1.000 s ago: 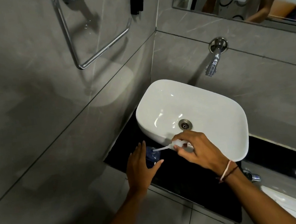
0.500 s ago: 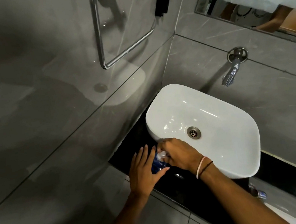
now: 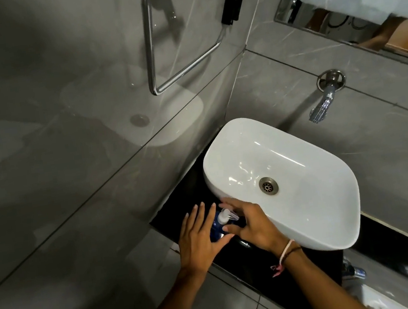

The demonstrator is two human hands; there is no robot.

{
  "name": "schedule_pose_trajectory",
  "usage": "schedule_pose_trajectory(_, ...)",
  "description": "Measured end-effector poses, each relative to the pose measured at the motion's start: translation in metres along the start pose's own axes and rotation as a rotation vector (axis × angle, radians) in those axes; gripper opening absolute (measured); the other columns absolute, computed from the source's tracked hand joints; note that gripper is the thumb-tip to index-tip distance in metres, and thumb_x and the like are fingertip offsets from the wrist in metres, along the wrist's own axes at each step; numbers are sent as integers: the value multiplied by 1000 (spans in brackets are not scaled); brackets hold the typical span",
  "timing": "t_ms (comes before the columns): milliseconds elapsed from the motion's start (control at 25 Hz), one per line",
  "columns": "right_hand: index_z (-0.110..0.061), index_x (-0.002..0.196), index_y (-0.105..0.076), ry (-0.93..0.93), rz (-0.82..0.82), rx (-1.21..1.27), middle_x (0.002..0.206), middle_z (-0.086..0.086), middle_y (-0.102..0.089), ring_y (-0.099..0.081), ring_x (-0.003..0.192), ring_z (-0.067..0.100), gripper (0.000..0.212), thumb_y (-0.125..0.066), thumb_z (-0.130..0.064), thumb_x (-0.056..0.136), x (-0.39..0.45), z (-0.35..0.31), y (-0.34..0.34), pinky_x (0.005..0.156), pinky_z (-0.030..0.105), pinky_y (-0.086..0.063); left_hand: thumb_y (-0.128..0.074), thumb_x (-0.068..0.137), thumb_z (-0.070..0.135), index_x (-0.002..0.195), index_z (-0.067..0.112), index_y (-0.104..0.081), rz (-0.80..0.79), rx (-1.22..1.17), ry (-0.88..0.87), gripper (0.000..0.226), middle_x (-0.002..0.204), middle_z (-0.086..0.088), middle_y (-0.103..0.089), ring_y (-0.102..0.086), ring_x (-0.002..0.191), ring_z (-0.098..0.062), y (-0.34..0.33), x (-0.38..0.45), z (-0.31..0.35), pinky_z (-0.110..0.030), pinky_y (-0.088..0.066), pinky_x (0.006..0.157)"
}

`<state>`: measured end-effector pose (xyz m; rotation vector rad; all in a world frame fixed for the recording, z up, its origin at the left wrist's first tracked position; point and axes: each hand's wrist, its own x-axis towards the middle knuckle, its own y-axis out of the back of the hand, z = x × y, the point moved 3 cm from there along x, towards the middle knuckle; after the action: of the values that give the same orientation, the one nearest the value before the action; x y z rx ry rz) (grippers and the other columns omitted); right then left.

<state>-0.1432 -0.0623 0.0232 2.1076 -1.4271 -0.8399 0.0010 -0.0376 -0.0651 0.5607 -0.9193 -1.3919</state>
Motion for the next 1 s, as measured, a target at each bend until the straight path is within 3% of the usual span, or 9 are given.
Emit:
schedule_pose_trajectory(80,-21,147,-54,23,63,-65,119,-5,-75,-69,120,16,75,-85,-6,80,0,4,-2,108,30,-52,-70,74,63,143,17,-50,-7,-4,7,85,145,-12,-54,-46,138,-30,0,0,0,-53,-41,112)
schedule_pose_trajectory(200,-45,137,-47,-58,198,-285,76,-17,-69,-68,76,4,79,-91,-39,72,-3,8,4,73,23,-56,-70,76,63,146,20,-45,-38,-10,19,86,149,-11,-50,-41,141,-29,1,1,-1,-52,-36,115)
schedule_pose_trajectory(280,-43,138,-46,3,193,-141,94,-19,-70,-67,88,-1,83,-93,-30,72,-3,11,3,80,18,-56,-70,76,64,145,19,-46,-30,-13,15,86,148,-12,-52,-43,140,-29,0,1,-1,-52,-37,114)
schedule_pose_trajectory(400,-29,144,-50,83,100,-33,115,-7,-74,-71,109,11,79,-86,-3,79,3,5,-2,100,32,-58,-69,74,67,144,18,-48,-26,-7,21,89,146,-13,-53,-45,138,-30,0,2,1,-53,-39,113)
schedule_pose_trajectory(480,-26,138,-56,52,124,-228,98,0,-76,-73,93,19,66,-88,-22,80,8,4,1,87,37,-61,-65,74,70,143,17,-50,-8,-17,20,89,144,-13,-55,-47,137,-30,0,1,0,-53,-41,112)
schedule_pose_trajectory(560,-23,137,-58,51,107,-344,106,1,-75,-71,100,20,68,-88,-36,78,9,4,5,86,33,-58,-60,74,72,141,16,-52,7,-19,8,87,143,-13,-57,-49,136,-30,0,1,-1,-52,-41,112)
schedule_pose_trajectory(680,-14,138,-63,169,-14,-221,133,5,-69,-65,122,18,58,-82,-5,84,11,2,2,104,31,-54,-66,73,69,139,15,-54,32,-16,12,87,141,-13,-58,-51,134,-30,-1,0,-1,-51,-42,111)
schedule_pose_trajectory(840,-17,114,-73,168,106,-223,104,1,-76,-70,93,17,33,-84,-15,83,13,10,-3,86,35,-60,-66,72,70,139,16,-54,44,-17,5,87,140,-12,-60,-52,133,-29,-1,0,0,-51,-43,110)
schedule_pose_trajectory(1000,-19,147,-53,151,116,-38,133,-10,-68,-61,125,0,70,-84,-12,85,9,21,-11,111,17,-46,-66,72,67,138,16,-55,44,-12,3,85,139,-12,-60,-53,132,-29,-3,0,-3,-51,-43,110)
